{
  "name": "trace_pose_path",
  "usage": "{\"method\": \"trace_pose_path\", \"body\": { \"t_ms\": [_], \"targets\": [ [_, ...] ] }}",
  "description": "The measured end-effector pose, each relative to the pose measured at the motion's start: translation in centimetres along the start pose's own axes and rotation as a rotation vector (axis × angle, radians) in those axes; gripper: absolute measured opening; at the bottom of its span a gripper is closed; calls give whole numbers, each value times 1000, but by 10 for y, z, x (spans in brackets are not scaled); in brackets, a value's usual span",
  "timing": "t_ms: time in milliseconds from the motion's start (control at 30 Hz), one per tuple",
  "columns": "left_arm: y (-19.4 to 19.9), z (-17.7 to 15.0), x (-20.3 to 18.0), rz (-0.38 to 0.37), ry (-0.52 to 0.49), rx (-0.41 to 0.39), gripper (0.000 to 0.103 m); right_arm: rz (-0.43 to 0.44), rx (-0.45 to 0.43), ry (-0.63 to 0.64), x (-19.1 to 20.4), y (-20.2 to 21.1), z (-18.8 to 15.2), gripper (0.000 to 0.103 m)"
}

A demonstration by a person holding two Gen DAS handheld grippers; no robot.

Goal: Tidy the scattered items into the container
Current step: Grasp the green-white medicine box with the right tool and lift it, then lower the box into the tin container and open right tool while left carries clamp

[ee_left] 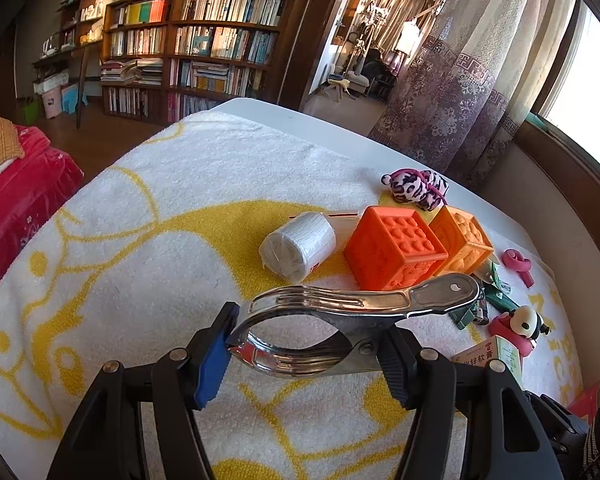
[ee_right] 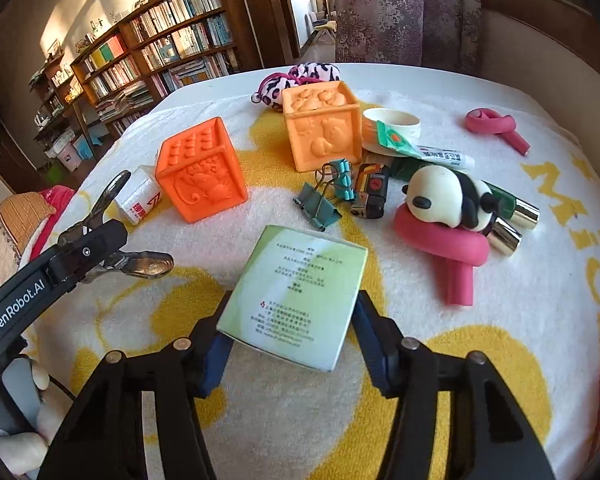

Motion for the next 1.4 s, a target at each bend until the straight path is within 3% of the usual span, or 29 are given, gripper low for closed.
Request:
{"method": "trace_pose_path", "body": {
  "t_ms": [467, 767, 1133, 1400],
  "targets": [
    [7, -1, -9, -4, -34, -25, 67, 34, -172, -120, -47, 92, -45, 53],
    [38, 0, -25, -56, -36, -83, 67, -58, -332, -256, -125, 178, -79, 53],
    [64, -33, -106, -174, -175, -49, 67, -278, -421, -409, -226, 247, -128, 53],
    [91, -55, -187, -270, -304, -48, 67, -333, -415, -505, -285, 262, -158, 53]
  ]
}}
Point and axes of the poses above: each gripper's, at about its wrist camera, not at the fingertips, and y roughly against the way its jaws point, x to its left, z to its top, the point moved 4 cm from there along -y, roughly the way its jaws point, and after that the axes turned 2 degrees about -y, right-handed, at the moved point
